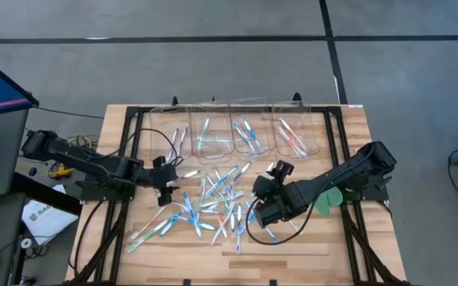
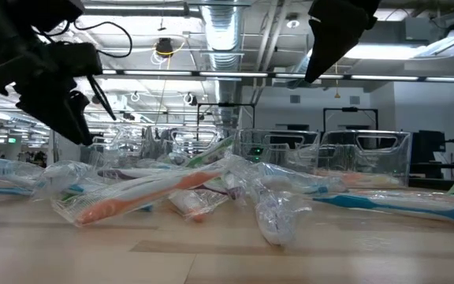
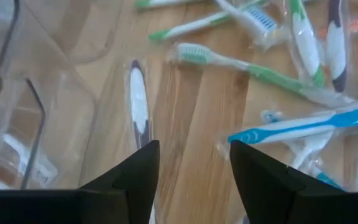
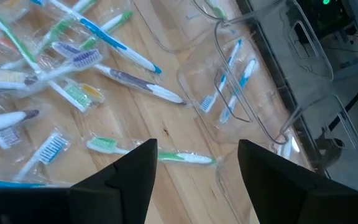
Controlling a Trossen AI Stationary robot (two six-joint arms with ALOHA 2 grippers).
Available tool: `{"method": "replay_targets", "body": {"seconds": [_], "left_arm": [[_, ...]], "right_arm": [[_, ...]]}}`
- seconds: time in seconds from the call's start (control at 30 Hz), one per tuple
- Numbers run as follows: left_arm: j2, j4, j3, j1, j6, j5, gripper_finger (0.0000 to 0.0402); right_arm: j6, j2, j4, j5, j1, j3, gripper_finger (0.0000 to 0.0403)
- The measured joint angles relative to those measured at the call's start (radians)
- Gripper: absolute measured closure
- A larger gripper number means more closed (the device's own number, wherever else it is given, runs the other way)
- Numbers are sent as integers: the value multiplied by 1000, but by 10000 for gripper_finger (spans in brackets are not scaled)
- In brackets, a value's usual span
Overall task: Pick & Place Toothbrushes
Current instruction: Adjust the left transparent bin
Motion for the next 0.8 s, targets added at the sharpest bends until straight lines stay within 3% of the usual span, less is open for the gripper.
{"method": "replay_targets", "body": {"seconds": [0.27, 0.8], "left_arm": [[0, 0, -41, 0, 3, -86, 195], [0, -45, -43, 0, 36, -97, 199]], "right_arm": [[0, 0, 0, 0, -2, 0, 184], [0, 0, -1, 0, -2, 0, 184]]}}
